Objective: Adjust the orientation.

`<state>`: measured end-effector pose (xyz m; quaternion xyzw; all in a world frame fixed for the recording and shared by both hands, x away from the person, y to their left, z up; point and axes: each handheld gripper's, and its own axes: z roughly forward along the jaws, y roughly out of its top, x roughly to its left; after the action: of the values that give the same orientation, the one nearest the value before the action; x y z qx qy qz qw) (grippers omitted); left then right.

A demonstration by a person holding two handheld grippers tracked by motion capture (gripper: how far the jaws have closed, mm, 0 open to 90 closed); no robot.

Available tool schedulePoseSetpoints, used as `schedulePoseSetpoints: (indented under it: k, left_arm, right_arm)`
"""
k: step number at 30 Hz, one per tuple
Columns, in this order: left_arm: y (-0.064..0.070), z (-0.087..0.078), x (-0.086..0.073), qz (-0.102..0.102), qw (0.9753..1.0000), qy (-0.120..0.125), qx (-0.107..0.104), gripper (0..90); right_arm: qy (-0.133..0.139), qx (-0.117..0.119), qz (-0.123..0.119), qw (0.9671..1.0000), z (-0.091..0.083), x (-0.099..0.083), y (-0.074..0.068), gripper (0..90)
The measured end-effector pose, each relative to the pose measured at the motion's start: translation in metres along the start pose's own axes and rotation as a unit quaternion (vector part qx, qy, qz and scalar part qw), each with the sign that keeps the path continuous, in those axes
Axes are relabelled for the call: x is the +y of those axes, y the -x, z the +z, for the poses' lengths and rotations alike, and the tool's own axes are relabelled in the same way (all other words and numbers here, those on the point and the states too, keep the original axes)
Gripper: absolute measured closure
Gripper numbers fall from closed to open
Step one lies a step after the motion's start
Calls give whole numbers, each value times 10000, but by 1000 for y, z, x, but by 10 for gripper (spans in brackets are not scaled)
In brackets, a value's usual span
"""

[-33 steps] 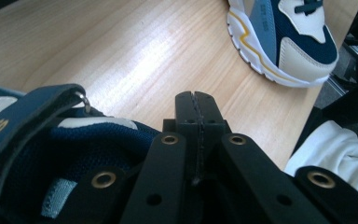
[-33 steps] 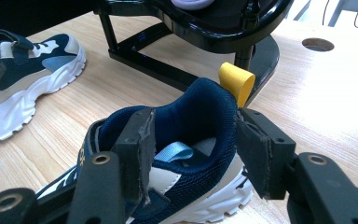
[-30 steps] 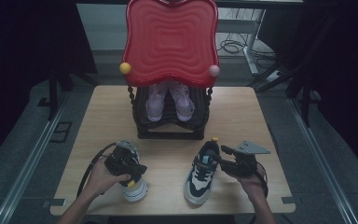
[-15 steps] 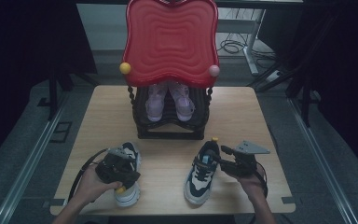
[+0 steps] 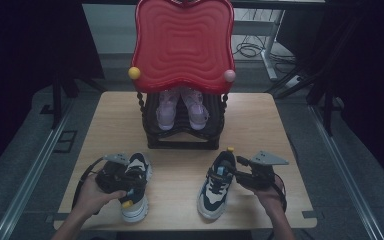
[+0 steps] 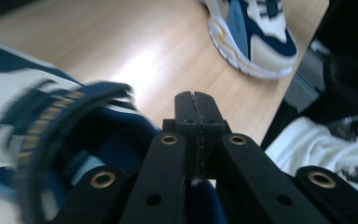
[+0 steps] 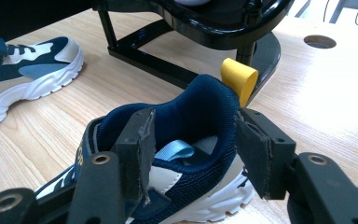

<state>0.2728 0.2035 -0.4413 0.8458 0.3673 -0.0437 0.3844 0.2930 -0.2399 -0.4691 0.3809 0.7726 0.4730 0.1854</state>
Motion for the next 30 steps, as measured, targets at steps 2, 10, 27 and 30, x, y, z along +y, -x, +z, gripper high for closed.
schedulePoseSetpoints:
  k: [2,10,27,30]
  left_arm:
    - [-4,-9,0,-68,9998,185,73,898]
    - [-40,-31,-12,-552,9944,693,581,898]
    - [-101,-1,-37,-1211,9869,484,950,900]
    - [-104,5,-35,-1200,9875,485,897,900]
  right_arm:
    - [10,-10,13,10000,-1,0,1,476]
    - [46,-32,1,10000,-3,1,1,476]
    - [24,-59,24,10000,-2,0,2,473]
    - [25,-60,16,10000,-2,0,2,474]
